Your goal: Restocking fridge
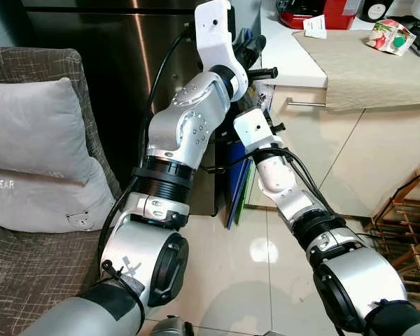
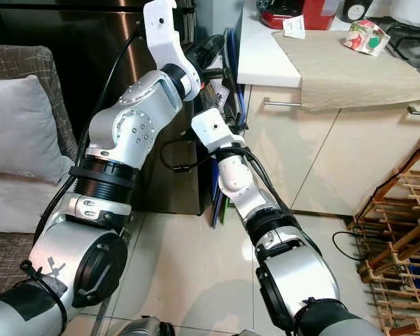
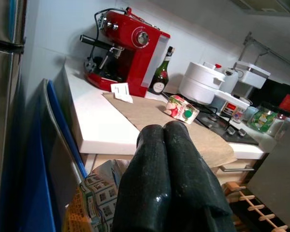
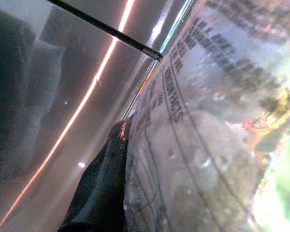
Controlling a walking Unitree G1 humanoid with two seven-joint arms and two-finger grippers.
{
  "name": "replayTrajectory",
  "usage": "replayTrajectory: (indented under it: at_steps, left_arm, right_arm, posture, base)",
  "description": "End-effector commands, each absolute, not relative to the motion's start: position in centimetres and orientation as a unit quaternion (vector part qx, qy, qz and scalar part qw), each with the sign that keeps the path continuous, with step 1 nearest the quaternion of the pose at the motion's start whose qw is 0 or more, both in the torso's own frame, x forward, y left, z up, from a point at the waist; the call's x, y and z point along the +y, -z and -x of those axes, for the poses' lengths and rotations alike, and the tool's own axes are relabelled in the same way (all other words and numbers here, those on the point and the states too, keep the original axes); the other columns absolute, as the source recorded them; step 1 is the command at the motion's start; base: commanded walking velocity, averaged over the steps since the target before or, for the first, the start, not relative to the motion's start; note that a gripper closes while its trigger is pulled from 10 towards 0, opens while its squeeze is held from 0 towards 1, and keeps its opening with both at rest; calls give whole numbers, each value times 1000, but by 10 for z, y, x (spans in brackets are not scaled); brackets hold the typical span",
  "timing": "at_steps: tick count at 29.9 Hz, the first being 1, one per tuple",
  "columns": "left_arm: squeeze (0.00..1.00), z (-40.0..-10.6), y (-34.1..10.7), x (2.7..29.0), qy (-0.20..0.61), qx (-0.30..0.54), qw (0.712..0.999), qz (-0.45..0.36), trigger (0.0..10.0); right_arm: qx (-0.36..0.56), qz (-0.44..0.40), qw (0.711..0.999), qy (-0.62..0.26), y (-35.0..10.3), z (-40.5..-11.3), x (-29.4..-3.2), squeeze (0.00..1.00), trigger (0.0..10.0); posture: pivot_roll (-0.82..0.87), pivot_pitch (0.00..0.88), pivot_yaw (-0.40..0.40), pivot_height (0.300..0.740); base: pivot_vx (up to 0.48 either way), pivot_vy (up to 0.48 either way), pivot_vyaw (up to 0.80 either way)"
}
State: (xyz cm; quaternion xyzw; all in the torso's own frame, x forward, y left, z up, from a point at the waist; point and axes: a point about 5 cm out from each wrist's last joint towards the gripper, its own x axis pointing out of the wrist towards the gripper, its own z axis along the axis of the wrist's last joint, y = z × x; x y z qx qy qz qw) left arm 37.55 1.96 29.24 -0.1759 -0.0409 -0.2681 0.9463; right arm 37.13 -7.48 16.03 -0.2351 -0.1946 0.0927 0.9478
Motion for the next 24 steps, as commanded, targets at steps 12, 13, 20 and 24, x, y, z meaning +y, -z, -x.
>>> replayTrajectory:
  at_steps: [12, 13, 20, 24]
  left_arm:
    - [1000, -364, -306, 31, 300, -127, 945, -6, 10000]
    - [1000, -363, -306, 34, 301, -129, 945, -11, 10000]
    - [1000, -363, -314, 55, 292, -142, 945, -36, 10000]
    - [1000, -364, -310, 81, 253, -139, 956, -44, 10000]
  right_arm:
    - [-189, 226, 951, -97, -157, -370, -78, 0, 0]
    - [-188, 226, 951, -97, -156, -369, -79, 0, 0]
    - [-180, 229, 952, -96, -150, -368, -84, 0, 0]
    - [-167, 220, 956, -94, -147, -367, -90, 0, 0]
  posture:
    - [9, 0, 37, 736]
    - [9, 0, 37, 736]
    - [10, 0, 37, 736]
    - [11, 0, 35, 736]
  base:
    - [0, 0, 0]
    - [0, 0, 0]
    - [0, 0, 0]
    - [0, 0, 0]
